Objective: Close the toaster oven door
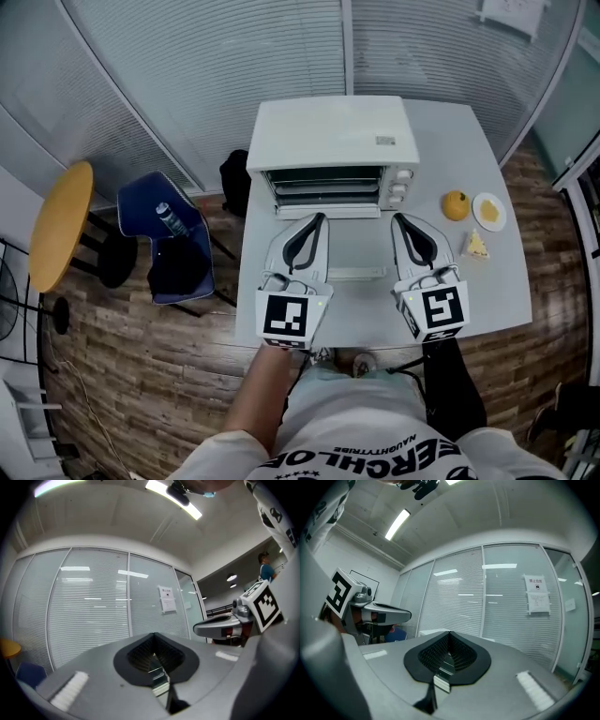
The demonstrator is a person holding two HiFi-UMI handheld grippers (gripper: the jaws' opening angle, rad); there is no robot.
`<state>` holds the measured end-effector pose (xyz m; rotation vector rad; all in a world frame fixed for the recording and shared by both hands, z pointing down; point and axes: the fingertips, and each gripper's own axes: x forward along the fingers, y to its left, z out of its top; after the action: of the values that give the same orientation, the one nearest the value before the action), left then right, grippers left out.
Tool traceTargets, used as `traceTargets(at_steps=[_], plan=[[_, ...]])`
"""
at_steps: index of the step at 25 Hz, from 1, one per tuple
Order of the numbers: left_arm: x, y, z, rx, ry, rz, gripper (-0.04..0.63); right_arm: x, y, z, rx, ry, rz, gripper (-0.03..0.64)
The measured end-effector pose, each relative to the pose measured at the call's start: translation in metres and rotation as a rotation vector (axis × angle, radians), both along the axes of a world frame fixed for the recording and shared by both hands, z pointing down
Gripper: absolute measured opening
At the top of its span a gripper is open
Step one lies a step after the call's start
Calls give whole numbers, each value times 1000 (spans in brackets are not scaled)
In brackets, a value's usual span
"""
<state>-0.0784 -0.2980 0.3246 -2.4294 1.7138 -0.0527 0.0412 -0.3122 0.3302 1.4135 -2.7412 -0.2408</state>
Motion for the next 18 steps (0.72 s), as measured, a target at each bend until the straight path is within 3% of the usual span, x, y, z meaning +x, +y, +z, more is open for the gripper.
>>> traceTargets(at_steps=[7,18], plan=[[-19,-15,26,-46,1,95,55,-35,-12,33,-69,30,52,2],[-53,-20,89,-139,2,146,55,-80,-11,87,-167,99,74,2]])
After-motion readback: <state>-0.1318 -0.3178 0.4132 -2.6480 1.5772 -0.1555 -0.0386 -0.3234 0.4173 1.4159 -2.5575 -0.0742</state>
